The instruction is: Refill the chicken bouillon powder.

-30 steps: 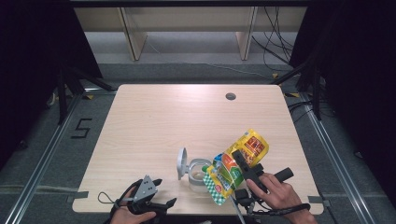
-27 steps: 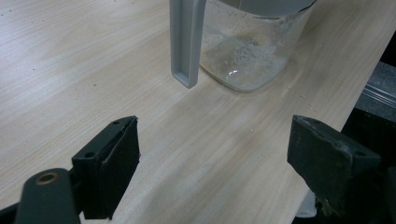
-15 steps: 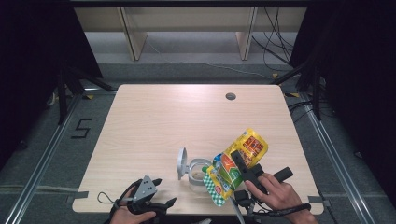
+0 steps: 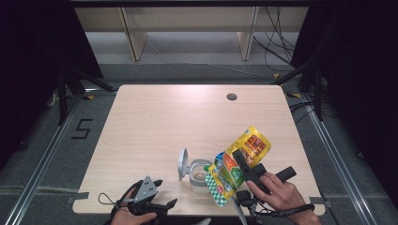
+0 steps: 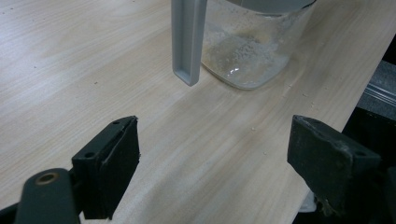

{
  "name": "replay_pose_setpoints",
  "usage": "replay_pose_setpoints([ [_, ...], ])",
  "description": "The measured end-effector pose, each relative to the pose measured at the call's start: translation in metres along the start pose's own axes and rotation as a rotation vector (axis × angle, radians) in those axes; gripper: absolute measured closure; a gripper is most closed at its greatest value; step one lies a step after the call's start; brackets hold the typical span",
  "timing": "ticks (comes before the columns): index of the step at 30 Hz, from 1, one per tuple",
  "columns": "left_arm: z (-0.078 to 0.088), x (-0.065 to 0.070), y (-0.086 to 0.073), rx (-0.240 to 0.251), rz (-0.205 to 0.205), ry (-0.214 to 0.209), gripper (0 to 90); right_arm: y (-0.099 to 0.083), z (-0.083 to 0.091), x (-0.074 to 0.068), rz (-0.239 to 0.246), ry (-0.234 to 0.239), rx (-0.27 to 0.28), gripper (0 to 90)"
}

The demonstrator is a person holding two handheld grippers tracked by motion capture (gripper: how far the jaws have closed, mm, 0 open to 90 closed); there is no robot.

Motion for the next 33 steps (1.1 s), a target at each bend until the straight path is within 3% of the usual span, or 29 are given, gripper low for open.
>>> replay_pose_setpoints([
  [1,0.0012,-0.0038,0.0008,-0.005,-0.052,0.009,16.6,0.0006,-0.0007,-0.0006,0.002,0.003,0.001,47.6],
  [3,0.0019,-0.0037,0.0008,-0.016,-0.05,0.008,16.5,0.0011,-0.0008,-0.001,0.007,0.004,0.007,47.5],
  [5,0.0008,-0.0008,-0.0003,-0.006,-0.01,0.005,16.6,0.0027,-0.001,-0.0022,0.014,0.012,0.013,47.6],
  [6,0.0008,-0.0008,-0.0003,-0.006,-0.01,0.005,16.5,0.0027,-0.001,-0.0022,0.014,0.012,0.013,47.6],
  [7,0.0019,-0.003,0.0005,-0.015,-0.041,0.01,16.5,0.0034,-0.0009,-0.0023,0.013,0.01,0.013,47.5],
  [8,0.0002,-0.0042,0.0009,0.005,-0.051,0.01,16.6,0.0047,-0.001,-0.0025,0.017,0.008,0.013,47.6],
  [9,0.0019,-0.0043,0.0008,-0.024,-0.058,0.006,16.6,0.0065,-0.0006,-0.0028,0.023,0.008,0.016,47.8],
  [10,0.0004,-0.0013,-0.0007,-0.011,-0.018,0.013,16.6,0.0082,-0.0002,-0.0035,0.02,0.013,0.022,48.6],
  [12,0.0007,-0.0018,-0.001,-0.014,-0.027,0.017,16.5,0.0095,-0.0009,-0.0024,0.041,0.016,0.044,49.5],
  [13,0.0017,-0.0023,-0.0007,-0.022,-0.027,0.011,16.5,0.0098,-0.0005,-0.0032,0.017,0.009,0.038,49.6],
  [14,0.0025,-0.0064,0.0007,-0.031,-0.08,0.02,16.6,0.0093,-0.0003,-0.0029,0.012,0.014,0.037,49.7],
  [17,0.0009,-0.0034,-0.0007,-0.014,-0.047,0.013,16.5,0.008,0.0006,-0.002,0.017,0.005,0.029,49.8],
  [18,0.0006,-0.0018,-0.0011,-0.012,-0.018,0.017,16.5,0.0076,0.0004,-0.0026,0.012,0.008,0.028,50.0],
  [22,0.0008,-0.0022,-0.0009,-0.016,-0.04,0.011,16.5,0.0065,0.0003,-0.0035,0.022,0.014,0.027,50.2],
  [23,0.0007,-0.0015,-0.0014,-0.016,-0.019,0.013,16.5,0.0062,0.0001,-0.0032,0.024,0.011,0.028,50.2],
  [25,0.0017,-0.0031,-0.0009,-0.028,-0.023,0.016,16.5,0.0055,0.0,-0.0026,0.022,0.007,0.024,50.2],
  [26,0.0021,-0.0034,-0.0008,-0.03,-0.028,0.016,16.5,0.0047,-0.0005,-0.0011,0.045,0.01,0.032,50.2],
  [29,0.0006,-0.0013,-0.0012,-0.005,-0.013,0.015,16.5,0.0044,0.0005,-0.0016,0.024,-0.001,0.023,50.2],
  [30,0.0024,-0.0054,0.0004,-0.027,-0.067,0.017,16.6,0.0045,0.0003,-0.0017,0.017,-0.002,0.025,50.2],
  [31,0.0027,-0.007,0.0009,-0.031,-0.088,0.024,16.5,0.0047,0.0003,-0.0024,0.004,-0.007,0.028,50.2],
  [32,0.0023,-0.0045,0.0001,-0.022,-0.067,0.012,16.5,0.0039,0.0013,-0.0011,0.029,0.001,0.019,50.2],
  [33,0.0004,-0.0009,-0.0016,-0.005,-0.014,0.017,16.5,0.0039,0.0011,-0.0001,0.032,0.001,0.023,50.2],
])
Point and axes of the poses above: each handheld gripper's, and its own axes: z roughly backward along the jaws, y roughly out of its top, x roughly to its right, the point moved 2 cm from there along -z, roughly forward along the jaws, and after that the axes turned 2 degrees about z, right-handed, at the moved point
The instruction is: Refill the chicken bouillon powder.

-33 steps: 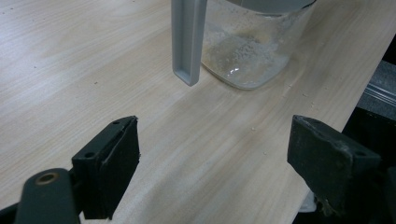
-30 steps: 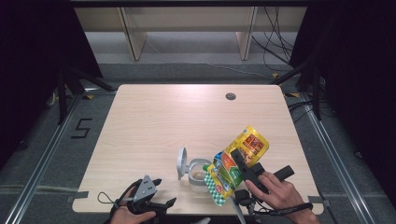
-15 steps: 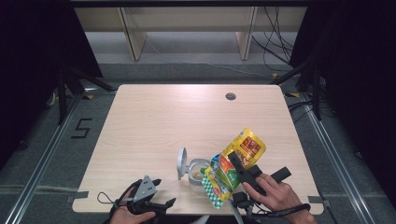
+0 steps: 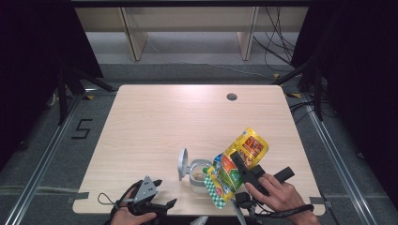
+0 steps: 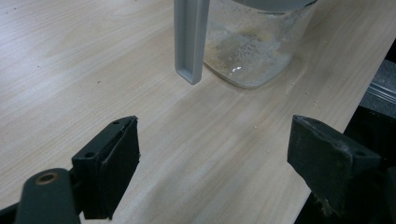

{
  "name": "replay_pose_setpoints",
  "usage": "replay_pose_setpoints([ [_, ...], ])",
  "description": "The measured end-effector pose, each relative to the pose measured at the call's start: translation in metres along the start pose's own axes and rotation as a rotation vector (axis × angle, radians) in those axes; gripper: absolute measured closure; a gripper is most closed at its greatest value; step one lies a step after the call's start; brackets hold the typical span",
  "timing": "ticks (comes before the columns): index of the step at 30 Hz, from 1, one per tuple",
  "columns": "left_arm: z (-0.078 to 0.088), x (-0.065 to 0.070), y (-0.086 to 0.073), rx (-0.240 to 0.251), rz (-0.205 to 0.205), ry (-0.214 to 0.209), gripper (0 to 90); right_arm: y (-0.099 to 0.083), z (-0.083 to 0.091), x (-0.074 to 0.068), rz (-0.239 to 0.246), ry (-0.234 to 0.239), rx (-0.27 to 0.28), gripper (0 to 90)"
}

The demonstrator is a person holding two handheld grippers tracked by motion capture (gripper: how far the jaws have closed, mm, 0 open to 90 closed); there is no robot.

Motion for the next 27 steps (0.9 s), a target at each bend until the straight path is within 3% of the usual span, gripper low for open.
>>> replay_pose_setpoints([
  [4,0.0018,-0.0035,0.0012,-0.025,-0.029,0.007,16.5,0.001,-0.0005,-0.0014,-0.024,-0.008,0.007,50.2],
  [5,0.0018,-0.0018,0.001,-0.025,-0.015,-0.006,16.5,-0.0003,0.0003,0.0012,0.029,0.002,-0.005,50.2],
  [6,0.0005,-0.0008,0.0004,-0.005,-0.013,0.001,16.5,0.0003,-0.0001,-0.0006,0.004,-0.001,0.0,50.2],
  [8,0.0008,-0.0006,0.0009,-0.009,-0.004,-0.006,16.5,-0.0002,-0.0004,-0.0013,0.003,0.002,-0.002,50.2],
  [9,0.002,-0.0039,0.0021,-0.023,-0.046,-0.007,16.5,-0.0002,-0.0007,-0.0018,-0.005,-0.003,-0.002,50.2],
  [10,0.0018,-0.0042,0.0023,-0.021,-0.05,-0.004,16.5,-0.0006,-0.0005,-0.0015,0.001,0.003,-0.004,50.2],
  [12,-0.0001,0.0,0.0003,0.0,0.0,-0.006,16.5,-0.0015,-0.0007,-0.0001,0.023,0.0,0.003,50.2],
  [13,0.0001,-0.0002,0.0004,-0.001,-0.001,-0.007,16.5,-0.0017,-0.0005,-0.0001,0.022,-0.005,0.004,50.2],
  [15,0.0019,-0.0041,0.0023,-0.021,-0.05,-0.004,16.5,-0.0019,-0.0004,-0.0003,0.009,-0.004,-0.008,50.2],
  [16,0.0018,-0.0035,0.0022,-0.019,-0.048,-0.005,16.5,-0.0021,-0.0005,-0.0008,0.007,-0.007,-0.007,50.2],
  [17,0.0006,-0.0003,0.0009,-0.007,-0.005,-0.007,16.5,-0.0024,-0.0001,-0.0007,0.011,-0.001,-0.009,50.2],
  [18,0.0003,-0.0001,0.0003,-0.004,-0.005,-0.003,16.5,-0.0026,-0.0001,-0.0011,0.008,0.02,-0.01,50.2],
  [19,0.0004,-0.0004,0.0005,-0.006,-0.003,-0.004,16.5,-0.0027,0.0,-0.0008,0.012,-0.004,-0.01,50.2],
  [21,0.0018,-0.004,0.0025,-0.024,-0.049,-0.006,16.5,-0.0028,0.0,-0.0007,0.008,-0.005,-0.009,50.2],
  [22,0.0016,-0.0036,0.0021,-0.02,-0.052,-0.004,16.5,-0.0029,-0.0002,-0.0007,0.007,-0.002,-0.008,50.2],
  [23,0.0003,-0.0002,0.0008,-0.006,-0.005,-0.004,16.6,-0.003,-0.0002,-0.0008,0.007,-0.003,-0.009,50.2],
  [25,0.0003,-0.0004,0.001,-0.007,-0.003,-0.007,16.5,-0.0033,-0.0003,-0.0011,0.006,-0.001,-0.009,50.2],
  [26,0.0014,-0.0021,0.0016,-0.02,-0.022,-0.01,16.5,-0.0036,-0.0003,-0.0013,0.003,-0.001,-0.012,50.2],
  [27,0.0003,-0.0042,0.0027,-0.002,-0.051,-0.004,16.5,-0.0043,-0.0007,-0.0001,0.026,-0.002,-0.005,50.2],
])
Point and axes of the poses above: each handheld gripper's, and its own axes: z roughly backward along the jaws, y roughly out of its top, x roughly to its right, the point moved 2 cm from there along -z, roughly forward along the jaws, and after that the axes turned 2 degrees about z, right-handed, at the moved point
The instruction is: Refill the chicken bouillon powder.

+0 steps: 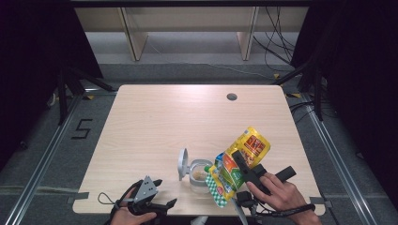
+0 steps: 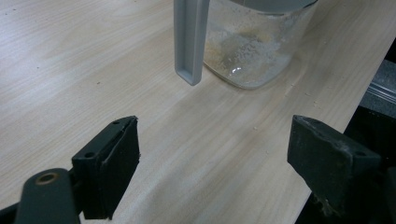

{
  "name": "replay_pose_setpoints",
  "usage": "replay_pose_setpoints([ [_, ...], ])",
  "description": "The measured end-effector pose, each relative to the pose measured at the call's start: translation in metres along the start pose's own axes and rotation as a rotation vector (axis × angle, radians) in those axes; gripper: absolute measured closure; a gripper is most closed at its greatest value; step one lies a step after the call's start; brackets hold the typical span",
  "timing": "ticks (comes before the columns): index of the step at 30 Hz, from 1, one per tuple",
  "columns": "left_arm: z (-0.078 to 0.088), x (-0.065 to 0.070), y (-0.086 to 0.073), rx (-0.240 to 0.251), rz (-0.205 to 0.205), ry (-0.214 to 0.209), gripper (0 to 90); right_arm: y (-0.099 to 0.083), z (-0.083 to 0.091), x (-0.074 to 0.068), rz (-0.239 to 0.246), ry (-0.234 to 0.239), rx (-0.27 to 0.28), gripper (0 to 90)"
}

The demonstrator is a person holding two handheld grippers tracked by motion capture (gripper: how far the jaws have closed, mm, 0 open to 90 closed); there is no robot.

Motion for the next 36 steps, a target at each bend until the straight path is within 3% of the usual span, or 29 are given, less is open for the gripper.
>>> replay_pose_setpoints([
  [1,0.0008,0.0005,-0.0001,-0.013,-0.001,0.002,16.5,-0.0003,0.0002,-0.0004,0.0,0.004,0.0,50.2],
  [2,-0.0001,0.004,-0.0015,-0.007,0.044,-0.002,16.5,-0.0006,0.0001,-0.0007,0.001,0.002,0.0,50.2],
  [6,-0.0002,0.0024,-0.0004,-0.004,0.025,-0.003,16.5,0.0,-0.0002,-0.0035,-0.037,0.003,-0.002,50.2],
  [7,-0.0004,0.0041,-0.0012,-0.004,0.046,-0.004,16.5,0.0,0.0004,-0.0048,-0.05,0.007,-0.006,50.2],
  [8,-0.0001,0.0037,-0.0013,-0.007,0.035,-0.004,16.5,-0.0005,-0.0002,-0.0019,-0.01,-0.003,0.002,50.2],
  [9,0.0003,0.0022,-0.0009,-0.01,0.009,-0.003,16.5,-0.0006,-0.0002,-0.0013,0.001,-0.004,0.002,50.2],
  [10,0.0,0.0033,-0.0009,-0.007,0.039,-0.003,16.5,-0.0008,0.0002,-0.0008,0.011,-0.001,-0.002,50.2],
  [11,-0.0004,0.003,-0.0007,-0.002,0.042,-0.002,16.5,-0.0007,0.0002,-0.0008,0.008,0.001,0.0,50.2],
  [12,0.0001,0.0008,0.0002,-0.007,0.003,0.003,16.5,-0.0007,0.0003,-0.001,0.01,0.002,0.001,50.2],
  [13,0.0001,0.003,-0.0011,-0.012,0.03,0.006,16.5,-0.0005,0.0008,-0.0016,0.0,0.005,-0.003,50.2],
  [14,0.0001,0.0016,-0.0007,-0.011,0.006,0.001,16.5,-0.0003,0.0002,-0.0011,-0.007,0.028,0.001,50.2],
  [15,-0.0001,0.0029,-0.001,-0.013,0.036,0.001,16.5,0.0,0.0013,-0.0007,-0.002,0.014,-0.005,50.2],
  [17,-0.0007,0.0031,-0.0003,-0.006,0.044,-0.001,16.5,0.0005,0.0018,0.0013,0.022,0.01,0.002,50.2],
  [20,-0.0019,0.0052,-0.0011,0.005,0.048,-0.004,16.5,0.003,0.0017,0.0012,0.017,0.011,0.005,50.2],
  [22,-0.0005,0.0023,0.0,-0.011,0.021,-0.003,16.5,0.0033,0.0006,0.0008,0.022,0.005,0.013,50.4],
  [23,-0.0008,0.0033,-0.0001,-0.009,0.041,-0.004,16.5,0.0041,0.0007,-0.0013,-0.008,0.031,0.012,50.6],
  [24,-0.0008,0.0033,-0.0004,-0.009,0.037,-0.002,16.5,0.0043,0.0012,-0.0023,-0.015,0.007,0.012,50.7],
  [25,-0.0011,0.0034,-0.001,-0.004,0.037,-0.001,16.5,0.0034,0.0014,-0.0004,0.01,0.037,0.008,50.8],
  [28,-0.0011,0.003,0.0001,-0.006,0.042,-0.004,16.5,0.0029,0.0032,0.0008,-0.014,-0.016,0.007,50.8],
  [30,-0.0019,0.0042,-0.0003,-0.003,0.046,-0.004,16.5,0.0029,0.0035,0.0012,-0.027,-0.015,0.01,50.9],
  [31,-0.0021,0.0035,-0.001,-0.001,0.029,-0.001,16.5,0.0032,0.0031,0.0009,-0.025,-0.021,0.009,50.9],
  [32,-0.0014,0.0004,-0.0002,-0.008,-0.016,0.004,16.5,0.004,0.0024,0.0003,-0.01,-0.011,0.008,50.9],
  [33,-0.0019,0.0028,0.0003,0.003,0.019,-0.006,16.5,0.0049,0.0025,-0.0004,0.032,0.017,0.002,51.4],
  [34,-0.0021,0.0041,0.0002,0.001,0.049,-0.009,16.5,0.0056,0.0022,-0.0006,0.035,0.028,0.006,51.9],
  [35,-0.0022,0.0038,0.0003,-0.001,0.045,-0.006,16.5,0.006,0.0025,-0.0009,0.03,0.036,0.013,51.9],
  [36,-0.0023,0.004,-0.0004,-0.004,0.043,-0.003,16.5,0.0066,0.0031,0.0004,0.041,0.008,0.01,52.0],
])
Point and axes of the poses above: each handheld gripper's, and its own axes: z roughly backward along the jaws, y roughly out of its top, x roughly to its right, the point moved 2 cm from there along -z, roughly forward along the jaws, and after that the axes turned 2 degrees about z, right-handed, at the moved point
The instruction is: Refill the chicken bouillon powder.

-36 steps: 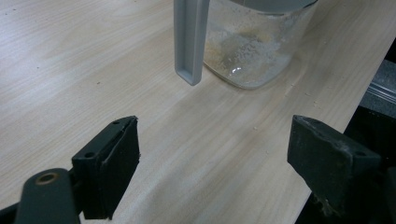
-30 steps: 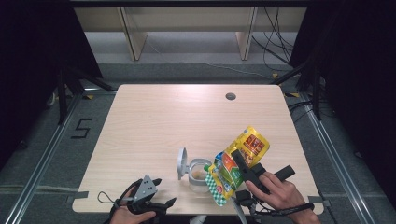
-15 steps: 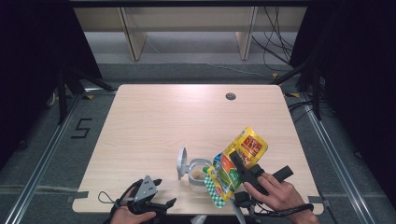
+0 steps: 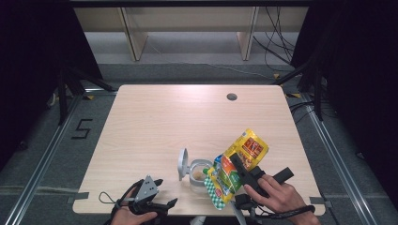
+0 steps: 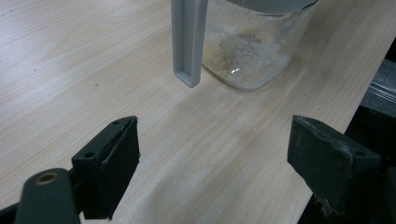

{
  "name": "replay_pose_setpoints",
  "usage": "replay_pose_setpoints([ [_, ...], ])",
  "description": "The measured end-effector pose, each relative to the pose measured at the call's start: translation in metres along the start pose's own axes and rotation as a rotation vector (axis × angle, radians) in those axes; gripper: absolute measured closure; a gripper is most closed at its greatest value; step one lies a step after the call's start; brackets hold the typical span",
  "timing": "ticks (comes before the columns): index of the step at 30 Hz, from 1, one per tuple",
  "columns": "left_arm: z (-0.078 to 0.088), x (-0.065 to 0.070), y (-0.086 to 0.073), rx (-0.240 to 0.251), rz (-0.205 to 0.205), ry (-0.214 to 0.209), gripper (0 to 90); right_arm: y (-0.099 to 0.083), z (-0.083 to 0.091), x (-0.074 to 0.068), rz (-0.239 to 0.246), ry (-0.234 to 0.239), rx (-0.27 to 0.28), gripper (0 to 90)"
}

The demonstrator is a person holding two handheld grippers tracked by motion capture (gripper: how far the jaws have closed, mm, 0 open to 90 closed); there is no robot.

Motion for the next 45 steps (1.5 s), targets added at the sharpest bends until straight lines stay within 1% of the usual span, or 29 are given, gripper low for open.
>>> replay_pose_setpoints([
  [1,-0.0004,0.0007,-0.0004,0.0,0.006,-0.005,16.5,0.0001,0.0005,0.0022,0.006,-0.009,-0.002,52.0],
  [2,0.0014,-0.0036,0.0004,-0.032,-0.057,0.006,16.5,0.0002,0.0011,0.0041,0.004,-0.017,-0.001,52.1],
  [3,0.0001,-0.0031,0.0009,-0.016,-0.045,0.001,16.5,0.0008,0.0014,0.0055,-0.023,-0.006,0.005,52.1],
  [6,-0.0002,-0.0013,0.0008,-0.005,-0.03,0.001,16.5,0.0021,0.0006,0.0043,-0.017,-0.024,0.009,52.1],
  [8,-0.0002,0.0,0.0002,0.0,-0.003,-0.002,16.5,0.0018,-0.0006,0.0024,-0.014,0.01,0.014,52.2],
  [9,0.0,-0.0013,0.0008,-0.001,-0.017,-0.003,16.5,0.0017,-0.0004,0.0014,-0.017,-0.009,0.012,52.2],
  [10,0.0002,-0.0018,0.0009,-0.008,-0.019,-0.003,16.5,0.0007,0.0002,0.0025,0.001,0.021,0.007,52.2],
  [13,-0.0009,-0.0013,0.0007,0.006,-0.017,-0.008,16.5,0.0003,0.0001,0.0033,0.001,-0.008,0.005,52.2],
  [14,-0.0003,-0.0018,0.0003,-0.01,-0.014,-0.002,16.5,0.0003,0.0001,0.0035,0.001,-0.01,0.005,52.2],
  [15,-0.0014,0.0001,0.0005,0.006,0.01,-0.01,16.5,0.0001,0.0003,0.0034,-0.002,-0.009,0.006,52.2],
  [16,0.0002,-0.0022,0.0012,-0.004,-0.029,-0.005,16.5,0.0,-0.0003,0.0035,-0.007,0.013,0.01,52.2],
  [17,0.0004,-0.0025,0.0014,-0.005,-0.033,-0.005,16.5,0.0004,-0.0006,0.0018,-0.025,-0.012,0.011,52.2],
  [19,-0.0004,-0.0003,0.0008,0.003,0.006,-0.006,16.5,0.0003,-0.0013,0.0009,-0.027,-0.009,0.015,52.2],
  [23,0.0002,-0.0008,0.0005,-0.004,-0.006,-0.003,16.5,-0.0007,-0.0014,-0.0002,-0.023,0.018,0.014,52.2],
  [24,0.0001,-0.0005,0.0003,-0.002,0.0,-0.005,16.5,-0.0016,-0.001,0.0009,-0.002,0.027,0.006,52.2],
  [26,0.0,-0.0006,0.0003,0.006,0.005,-0.005,16.5,-0.0011,-0.0021,0.001,-0.008,0.017,0.004,52.2],
  [28,0.0016,-0.0029,0.0008,-0.008,-0.03,-0.002,16.5,0.0001,-0.0026,0.0007,-0.022,0.012,0.017,52.2],
  [29,0.0016,-0.0025,0.0008,-0.005,-0.027,-0.002,16.5,0.0003,-0.0024,0.0008,-0.022,0.015,0.02,52.2],
  [32,0.0021,-0.0012,-0.0006,-0.008,-0.005,0.002,16.5,0.0007,-0.0029,0.001,-0.017,0.014,0.022,52.3],
  [33,0.0027,-0.002,-0.0011,-0.011,-0.016,0.005,16.5,-0.0005,-0.0026,0.0028,0.012,0.019,0.013,52.2],
  [34,0.0032,-0.0019,-0.0019,-0.003,0.003,0.01,16.5,0.0006,-0.0036,0.0006,-0.029,-0.011,0.021,52.3],
  [35,0.0032,-0.0019,-0.0019,-0.003,0.003,0.01,16.5,0.0006,-0.0036,0.0006,-0.029,-0.011,0.021,52.3],
  [36,0.0044,-0.0039,-0.0024,-0.003,-0.015,0.005,16.5,-0.0006,-0.0034,0.0043,0.033,-0.005,0.01,52.3],
  [37,0.0044,-0.0039,-0.0024,-0.003,-0.015,0.005,16.5,-0.0006,-0.0034,0.0043,0.033,-0.005,0.01,52.3],
  [38,0.005,-0.0051,-0.0022,0.001,-0.028,0.009,16.5,0.0012,-0.0047,0.0021,0.0,0.025,0.021,52.3],
  [41,0.0049,-0.0054,-0.003,0.003,-0.022,0.003,16.5,0.0017,-0.0053,0.0029,0.002,0.023,0.025,52.3],
  [42,0.0053,-0.0056,-0.0043,-0.008,0.005,0.008,16.5,0.0017,-0.0051,0.0033,0.003,0.0,0.018,52.3],
  [43,0.0053,-0.0056,-0.0043,-0.008,0.005,0.008,16.5,0.0017,-0.0051,0.0033,0.003,0.0,0.018,52.3],
  [45,0.0053,-0.0077,-0.0021,-0.002,-0.027,0.005,16.5,0.0019,-0.0057,0.003,-0.023,0.014,0.029,52.4],
])
Point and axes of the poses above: each handheld gripper's, and its own axes: z roughly backward along the jaws, y roughly out of its top, x roughly to its right, the point moved 2 cm from there along -z, roughly forward along the jaws, and after that the axes turned 2 degrees about z, right-handed, at the moved point
